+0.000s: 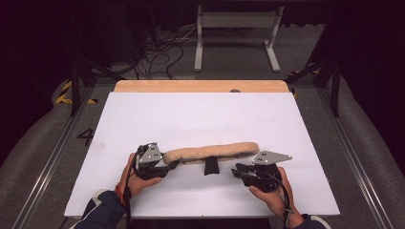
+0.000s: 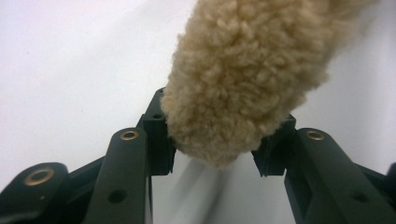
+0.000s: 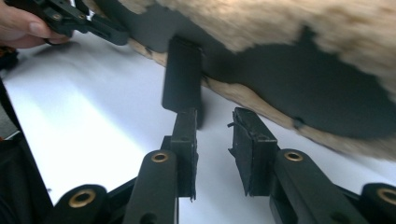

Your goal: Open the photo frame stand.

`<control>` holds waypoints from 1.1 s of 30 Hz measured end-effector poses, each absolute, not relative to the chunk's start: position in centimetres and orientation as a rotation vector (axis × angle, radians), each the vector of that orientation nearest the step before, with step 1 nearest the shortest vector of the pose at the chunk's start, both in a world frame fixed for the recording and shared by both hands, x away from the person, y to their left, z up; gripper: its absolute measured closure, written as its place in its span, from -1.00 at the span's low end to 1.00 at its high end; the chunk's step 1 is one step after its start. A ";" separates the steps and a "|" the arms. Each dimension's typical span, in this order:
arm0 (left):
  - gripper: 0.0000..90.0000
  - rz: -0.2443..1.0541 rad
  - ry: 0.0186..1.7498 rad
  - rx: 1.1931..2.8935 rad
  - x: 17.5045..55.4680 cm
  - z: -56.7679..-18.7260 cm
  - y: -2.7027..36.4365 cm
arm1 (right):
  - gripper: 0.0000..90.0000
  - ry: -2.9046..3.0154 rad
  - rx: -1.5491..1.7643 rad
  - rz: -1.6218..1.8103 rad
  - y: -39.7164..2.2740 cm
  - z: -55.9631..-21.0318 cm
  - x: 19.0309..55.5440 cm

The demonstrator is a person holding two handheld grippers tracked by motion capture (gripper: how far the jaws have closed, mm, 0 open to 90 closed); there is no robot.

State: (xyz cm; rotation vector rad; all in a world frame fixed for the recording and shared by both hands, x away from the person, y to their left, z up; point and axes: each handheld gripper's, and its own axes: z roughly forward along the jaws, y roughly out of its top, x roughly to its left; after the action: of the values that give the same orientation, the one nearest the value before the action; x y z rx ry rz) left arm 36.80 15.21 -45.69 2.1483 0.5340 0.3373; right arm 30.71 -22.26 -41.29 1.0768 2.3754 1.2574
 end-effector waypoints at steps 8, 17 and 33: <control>0.27 0.363 0.536 2.148 36.4 -45.5 15.4 | 0.59 2.291 1.154 1.256 -24.8 -41.2 30.8; 0.21 0.391 0.561 2.150 36.1 -45.2 16.6 | 0.66 2.145 1.237 1.228 -26.8 -40.9 31.4; 0.08 0.411 0.610 2.154 35.2 -44.8 18.3 | 0.73 2.014 1.295 1.250 -28.5 -41.3 33.0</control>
State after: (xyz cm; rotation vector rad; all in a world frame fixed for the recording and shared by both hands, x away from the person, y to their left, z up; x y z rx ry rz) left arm 35.25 18.26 -44.82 2.1538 0.6098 0.4111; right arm 32.96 -28.48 -41.30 1.2954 2.0137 1.2497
